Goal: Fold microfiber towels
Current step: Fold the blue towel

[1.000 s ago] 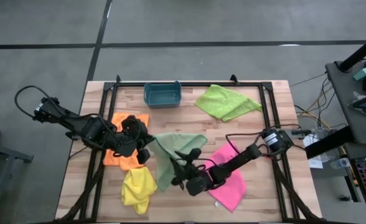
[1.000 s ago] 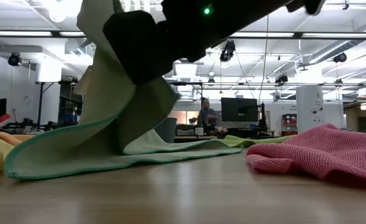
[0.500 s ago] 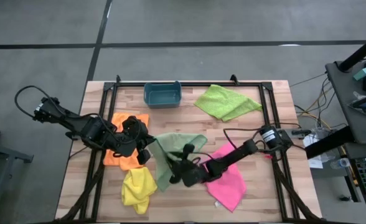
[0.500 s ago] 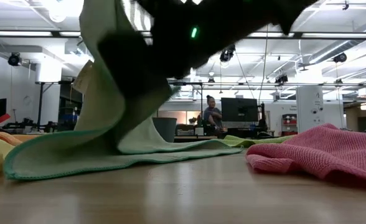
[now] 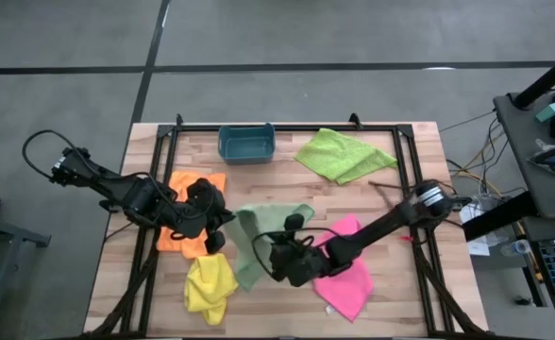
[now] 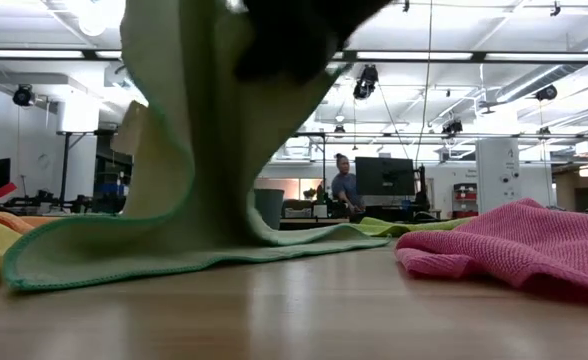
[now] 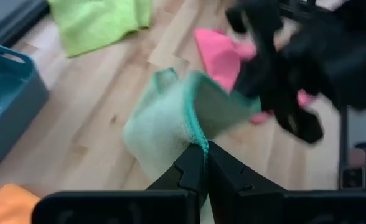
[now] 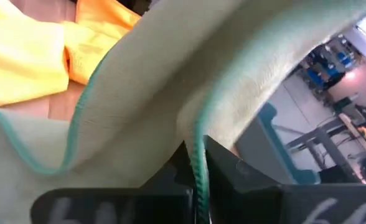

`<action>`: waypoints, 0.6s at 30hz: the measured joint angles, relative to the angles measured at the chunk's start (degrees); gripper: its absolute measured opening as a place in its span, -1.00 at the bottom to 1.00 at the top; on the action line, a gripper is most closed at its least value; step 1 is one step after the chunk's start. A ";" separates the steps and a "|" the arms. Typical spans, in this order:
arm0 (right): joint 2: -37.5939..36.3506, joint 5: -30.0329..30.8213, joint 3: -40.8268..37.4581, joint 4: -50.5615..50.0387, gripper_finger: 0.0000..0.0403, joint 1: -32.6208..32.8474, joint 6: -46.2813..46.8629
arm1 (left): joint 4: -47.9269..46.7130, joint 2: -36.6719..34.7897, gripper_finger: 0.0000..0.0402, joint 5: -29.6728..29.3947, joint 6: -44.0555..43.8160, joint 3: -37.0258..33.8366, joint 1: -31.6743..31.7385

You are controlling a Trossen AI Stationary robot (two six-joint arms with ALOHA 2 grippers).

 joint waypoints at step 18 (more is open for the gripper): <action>-25.64 -26.67 -0.10 -24.89 -0.96 -4.82 -9.55 | 0.19 0.20 -1.00 2.26 11.05 2.60 3.02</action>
